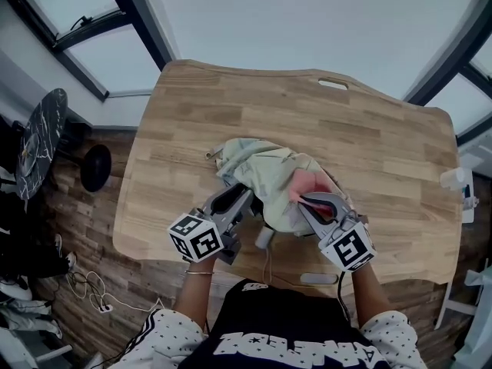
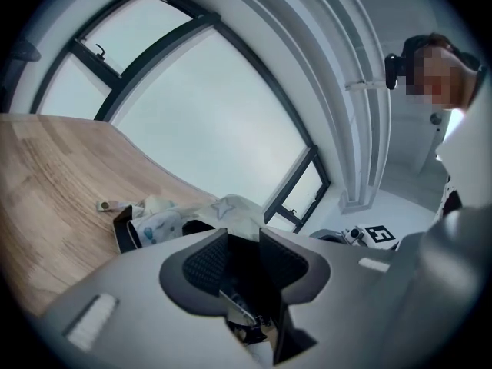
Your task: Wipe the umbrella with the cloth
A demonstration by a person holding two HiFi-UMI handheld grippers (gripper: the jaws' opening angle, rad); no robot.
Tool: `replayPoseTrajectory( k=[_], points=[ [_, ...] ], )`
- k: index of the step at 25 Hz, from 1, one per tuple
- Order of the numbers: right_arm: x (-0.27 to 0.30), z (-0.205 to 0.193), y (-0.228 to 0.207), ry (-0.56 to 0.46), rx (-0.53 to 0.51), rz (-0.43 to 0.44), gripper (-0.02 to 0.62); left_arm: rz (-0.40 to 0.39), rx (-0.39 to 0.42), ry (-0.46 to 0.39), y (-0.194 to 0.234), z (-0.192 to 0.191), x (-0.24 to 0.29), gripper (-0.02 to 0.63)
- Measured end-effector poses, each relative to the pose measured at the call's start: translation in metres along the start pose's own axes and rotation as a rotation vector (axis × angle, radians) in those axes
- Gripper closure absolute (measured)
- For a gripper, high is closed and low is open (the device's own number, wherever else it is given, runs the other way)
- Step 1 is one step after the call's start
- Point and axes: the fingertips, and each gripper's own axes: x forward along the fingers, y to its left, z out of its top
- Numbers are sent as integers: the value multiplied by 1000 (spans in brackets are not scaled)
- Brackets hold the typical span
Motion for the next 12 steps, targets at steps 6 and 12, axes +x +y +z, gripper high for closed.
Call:
replayPoseTrajectory(
  k=[6, 12],
  points=[
    [-7, -5, 23, -2, 17, 50, 569, -30, -59, -41, -9, 4, -2, 494],
    [-13, -10, 44, 10, 22, 112, 569, -37, -90, -58, -14, 3, -6, 489]
  ],
)
